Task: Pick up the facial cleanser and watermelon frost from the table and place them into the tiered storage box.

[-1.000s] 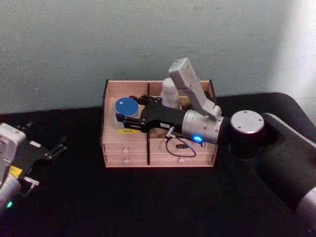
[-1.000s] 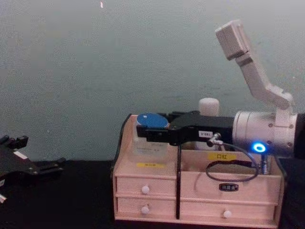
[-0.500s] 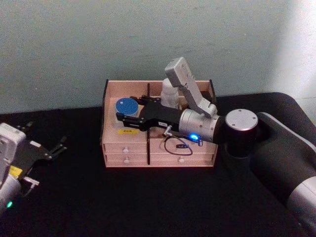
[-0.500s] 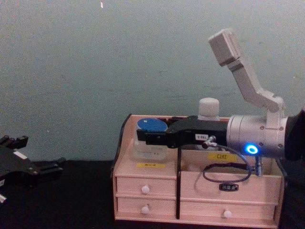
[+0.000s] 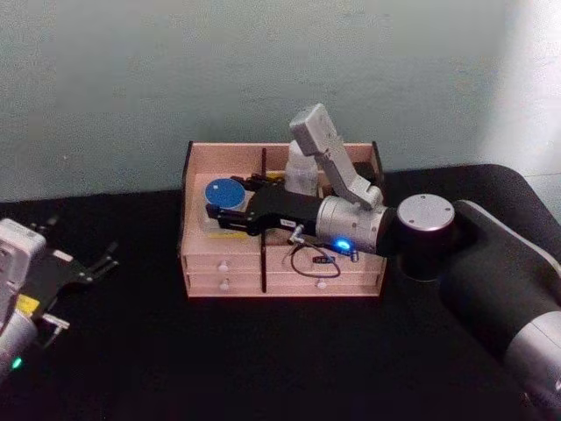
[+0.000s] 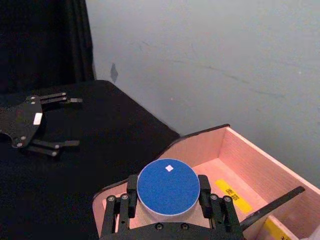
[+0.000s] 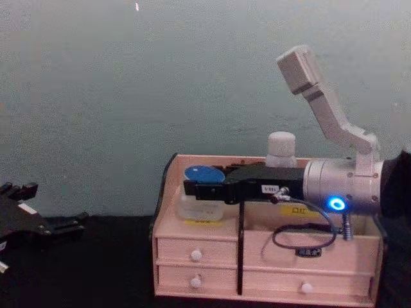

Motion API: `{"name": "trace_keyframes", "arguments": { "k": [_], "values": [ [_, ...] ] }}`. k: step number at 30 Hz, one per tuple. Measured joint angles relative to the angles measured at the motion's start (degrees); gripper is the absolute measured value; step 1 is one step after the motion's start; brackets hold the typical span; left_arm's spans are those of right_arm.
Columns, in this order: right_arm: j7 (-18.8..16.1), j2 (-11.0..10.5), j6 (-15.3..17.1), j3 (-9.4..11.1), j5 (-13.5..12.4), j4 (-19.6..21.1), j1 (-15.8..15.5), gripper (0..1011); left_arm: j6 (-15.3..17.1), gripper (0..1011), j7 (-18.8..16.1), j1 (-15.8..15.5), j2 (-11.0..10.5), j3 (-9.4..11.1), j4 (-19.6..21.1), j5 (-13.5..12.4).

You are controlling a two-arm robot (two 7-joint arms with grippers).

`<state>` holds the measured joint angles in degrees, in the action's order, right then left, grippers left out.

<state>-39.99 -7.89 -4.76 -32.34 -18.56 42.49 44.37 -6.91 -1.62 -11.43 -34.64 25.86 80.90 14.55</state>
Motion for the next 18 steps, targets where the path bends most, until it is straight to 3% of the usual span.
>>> {"name": "trace_keyframes", "arguments": {
  "k": [18],
  "values": [
    [0.0, -0.1, 0.0, -0.1, -0.1, 0.1, -0.1, 731, 0.0, 1001, 0.0, 0.0, 0.0, 0.0, 0.0, 0.0]
  ]
}}
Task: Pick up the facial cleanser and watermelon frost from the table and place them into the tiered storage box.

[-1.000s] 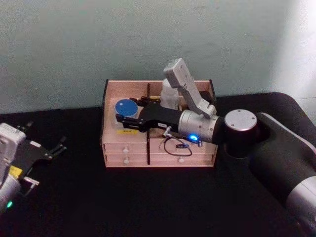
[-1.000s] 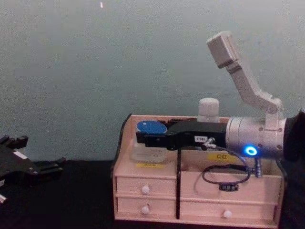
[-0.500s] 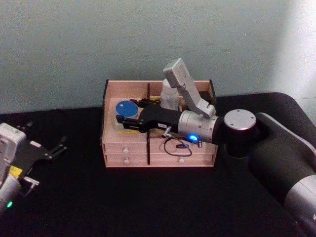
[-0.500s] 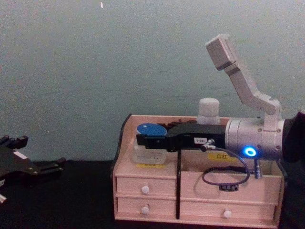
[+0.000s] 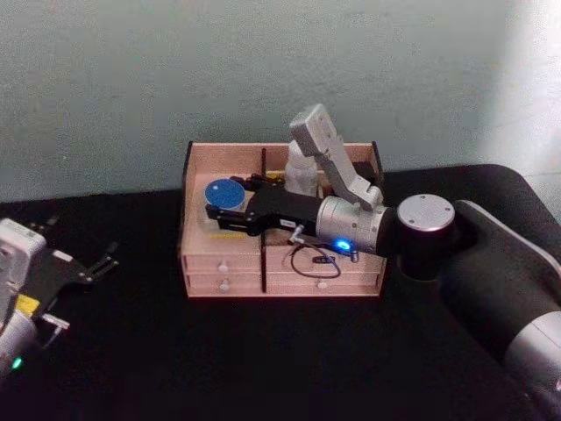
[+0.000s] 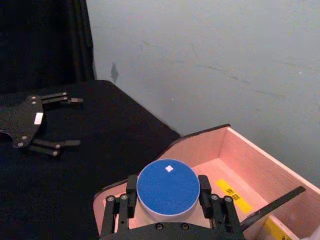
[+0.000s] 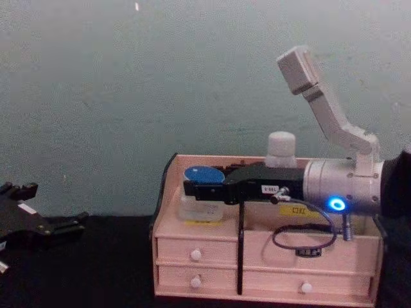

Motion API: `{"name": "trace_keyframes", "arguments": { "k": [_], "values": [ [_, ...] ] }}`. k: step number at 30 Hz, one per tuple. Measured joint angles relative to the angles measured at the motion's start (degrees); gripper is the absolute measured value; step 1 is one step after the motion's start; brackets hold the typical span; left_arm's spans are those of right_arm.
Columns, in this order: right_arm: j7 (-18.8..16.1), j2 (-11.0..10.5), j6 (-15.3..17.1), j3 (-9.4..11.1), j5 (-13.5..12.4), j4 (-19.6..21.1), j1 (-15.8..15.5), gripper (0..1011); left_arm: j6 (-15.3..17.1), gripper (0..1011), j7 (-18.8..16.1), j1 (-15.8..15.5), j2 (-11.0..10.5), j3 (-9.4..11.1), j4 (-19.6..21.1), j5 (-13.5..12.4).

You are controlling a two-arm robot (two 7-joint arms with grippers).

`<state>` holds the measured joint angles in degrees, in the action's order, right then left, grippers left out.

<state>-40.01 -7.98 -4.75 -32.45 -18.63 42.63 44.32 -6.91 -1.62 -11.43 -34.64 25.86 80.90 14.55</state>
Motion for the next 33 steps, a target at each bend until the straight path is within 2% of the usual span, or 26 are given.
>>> {"name": "trace_keyframes", "arguments": {
  "k": [2, 4, 5, 6, 11, 20, 25, 29, 33],
  "values": [
    [0.0, 0.0, 0.0, 0.0, 0.0, 0.0, 0.0, 757, 0.0, 1001, 0.0, 0.0, 0.0, 0.0, 0.0, 0.0],
    [0.0, 0.0, 0.0, 0.0, -0.1, 0.0, 0.0, 847, 0.0, 1001, 0.0, 0.0, 0.0, 0.0, 0.0, 0.0],
    [0.0, 0.0, 0.0, 0.0, -0.1, 0.1, 0.0, 847, 0.0, 1001, 0.0, 0.0, 0.0, 0.0, 0.0, 0.0],
    [0.0, 0.0, 0.0, 0.0, -0.1, 0.1, 0.0, 898, 0.0, 1001, 0.0, 0.0, 0.0, 0.0, 0.0, 0.0],
    [0.0, 0.0, -0.1, 0.0, -0.1, 0.1, 0.0, 1002, 0.0, 1001, 0.0, 0.0, 0.0, 0.0, 0.0, 0.0],
    [0.0, 0.0, -0.1, 0.0, -0.1, 0.1, -0.1, 1003, 0.0, 1001, 0.0, 0.0, 0.0, 0.0, 0.0, 0.0],
    [0.3, -1.5, -1.2, 1.2, -0.7, 5.2, -2.5, 1003, 0.0, 1001, 0.0, 0.0, 0.0, 0.0, 0.0, 0.0],
    [0.3, -4.0, -1.2, 2.0, -1.9, 12.0, -6.0, 1002, 0.0, 1001, 0.0, 0.0, 0.0, 0.0, 0.0, 0.0],
    [-0.1, -6.1, -1.1, 2.2, -2.7, 16.8, -8.7, 1002, 0.0, 1001, 0.0, 0.0, 0.0, 0.0, 0.0, 0.0]
  ]
}}
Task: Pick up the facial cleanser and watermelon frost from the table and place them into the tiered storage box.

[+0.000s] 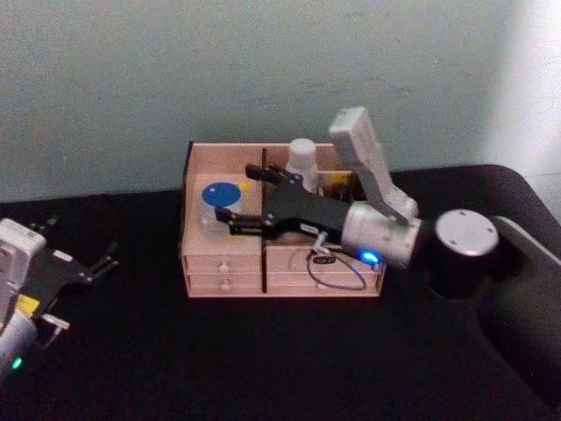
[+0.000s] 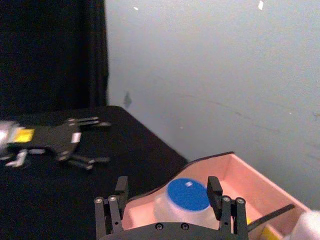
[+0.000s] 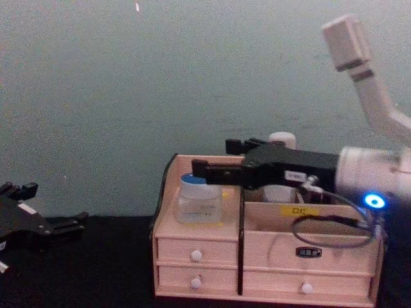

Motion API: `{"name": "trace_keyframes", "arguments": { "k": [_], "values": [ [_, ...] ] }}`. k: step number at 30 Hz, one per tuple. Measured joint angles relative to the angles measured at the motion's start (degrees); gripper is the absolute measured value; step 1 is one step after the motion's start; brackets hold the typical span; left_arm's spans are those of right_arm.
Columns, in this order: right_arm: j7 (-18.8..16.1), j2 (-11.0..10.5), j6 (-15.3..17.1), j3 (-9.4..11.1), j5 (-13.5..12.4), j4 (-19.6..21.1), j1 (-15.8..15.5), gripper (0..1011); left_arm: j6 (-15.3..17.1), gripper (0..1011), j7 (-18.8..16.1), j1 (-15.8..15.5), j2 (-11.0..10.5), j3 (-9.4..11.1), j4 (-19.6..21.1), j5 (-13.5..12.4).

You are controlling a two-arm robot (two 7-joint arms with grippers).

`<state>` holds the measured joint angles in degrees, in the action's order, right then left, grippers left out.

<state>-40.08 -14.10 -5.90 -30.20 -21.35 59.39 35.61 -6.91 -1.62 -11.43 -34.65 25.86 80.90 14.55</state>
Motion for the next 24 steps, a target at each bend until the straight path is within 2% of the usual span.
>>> {"name": "trace_keyframes", "arguments": {
  "k": [4, 9, 12, 14, 15, 18, 20, 23, 24],
  "values": [
    [-1.6, -3.9, -0.1, 0.1, -1.6, 6.3, -4.2, 1003, 0.0, 1001, 0.0, 0.0, 0.0, 0.0, 0.0, 0.0],
    [-3.1, -8.4, -0.1, 0.8, -3.5, 11.5, -8.3, 1003, 0.0, 1001, 0.0, 0.0, 0.0, 0.0, 0.0, 0.0],
    [-2.7, -12.6, 0.2, 2.1, -5.0, 16.2, -12.6, 1002, 0.0, 1001, 0.0, 0.0, 0.0, 0.0, 0.0, 0.0],
    [-2.3, -13.2, 0.3, 2.4, -5.3, 17.0, -13.3, 1002, 0.0, 1001, 0.0, 0.0, 0.0, 0.0, 0.0, 0.0],
    [-1.3, -14.9, 0.4, 3.2, -5.8, 19.2, -15.4, 1003, 0.0, 1001, 0.0, 0.0, 0.0, 0.0, 0.0, 0.0],
    [1.0, -17.3, 0.7, 4.8, -6.4, 22.4, -18.8, 1002, 0.0, 1001, 0.0, 0.0, 0.0, 0.0, 0.0, 0.0],
    [5.5, -19.7, 1.3, 7.2, -6.4, 25.9, -22.6, 1003, 0.0, 1001, 0.0, 0.0, 0.0, 0.0, 0.0, 0.0],
    [9.4, -20.6, 1.6, 9.4, -5.5, 27.8, -25.0, 1002, 0.0, 1001, 0.0, 0.0, 0.0, 0.0, 0.0, 0.0],
    [12.7, -20.9, 1.7, 11.1, -4.6, 28.8, -26.4, 1003, 0.0, 1001, 0.0, 0.0, 0.0, 0.0, 0.0, 0.0]
  ]
}}
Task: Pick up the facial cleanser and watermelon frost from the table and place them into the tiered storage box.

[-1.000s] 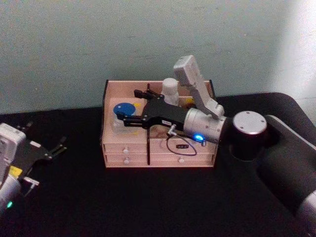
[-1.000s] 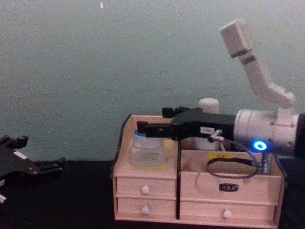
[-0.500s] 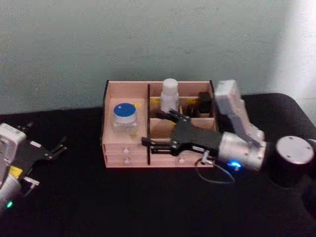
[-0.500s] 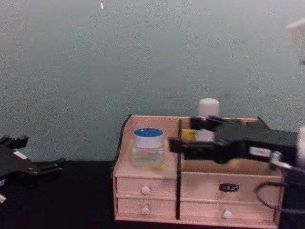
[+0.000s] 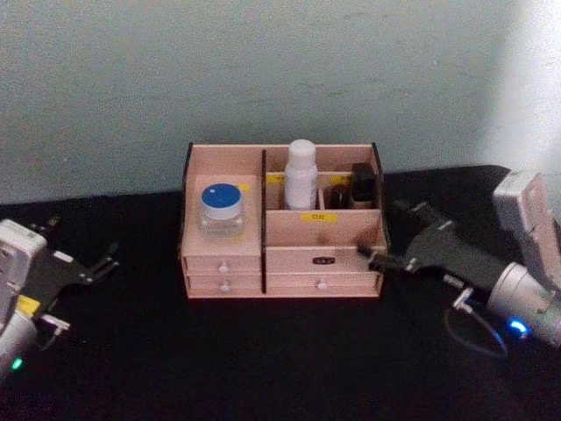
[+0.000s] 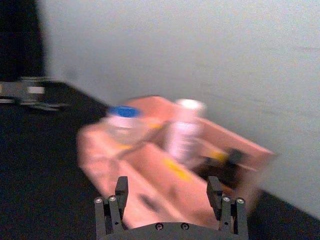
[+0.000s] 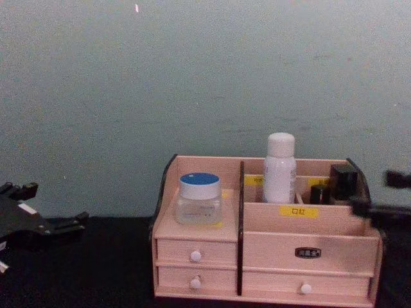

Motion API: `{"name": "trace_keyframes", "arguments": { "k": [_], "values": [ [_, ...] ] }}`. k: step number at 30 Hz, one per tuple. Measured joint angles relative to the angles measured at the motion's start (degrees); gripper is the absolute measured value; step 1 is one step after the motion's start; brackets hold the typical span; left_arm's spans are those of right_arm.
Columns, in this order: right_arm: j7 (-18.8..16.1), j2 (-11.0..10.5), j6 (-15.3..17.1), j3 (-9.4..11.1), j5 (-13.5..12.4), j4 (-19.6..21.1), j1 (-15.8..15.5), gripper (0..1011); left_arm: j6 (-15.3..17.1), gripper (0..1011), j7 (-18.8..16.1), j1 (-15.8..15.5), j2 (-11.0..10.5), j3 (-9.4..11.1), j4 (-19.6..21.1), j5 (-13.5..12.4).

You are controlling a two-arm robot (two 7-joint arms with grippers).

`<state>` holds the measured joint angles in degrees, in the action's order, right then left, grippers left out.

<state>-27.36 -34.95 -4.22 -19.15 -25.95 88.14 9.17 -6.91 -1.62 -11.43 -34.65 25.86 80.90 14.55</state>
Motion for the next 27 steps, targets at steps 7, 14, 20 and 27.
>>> {"name": "trace_keyframes", "arguments": {
  "k": [7, 14, 20, 27],
  "values": [
    [17.2, 3.3, 1.8, 6.4, 5.6, -0.4, -2.2, 1003, 0.0, 1001, 0.0, 0.0, 0.0, 0.0, 0.0, 0.0],
    [31.9, 9.2, 4.8, 8.4, 12.6, -7.1, 1.0, 1002, 0.0, 1001, 0.0, 0.0, 0.0, 0.0, 0.0, 0.0],
    [35.9, 12.8, 4.5, 7.0, 17.0, -14.5, 3.9, 1002, 0.0, 1001, 0.0, 0.0, 0.0, 0.0, 0.0, 0.0],
    [36.0, 14.8, 4.4, 6.1, 18.8, -18.5, 5.2, 1002, 0.0, 1001, 0.0, 0.0, 0.0, 0.0, 0.0, 0.0]
  ]
}}
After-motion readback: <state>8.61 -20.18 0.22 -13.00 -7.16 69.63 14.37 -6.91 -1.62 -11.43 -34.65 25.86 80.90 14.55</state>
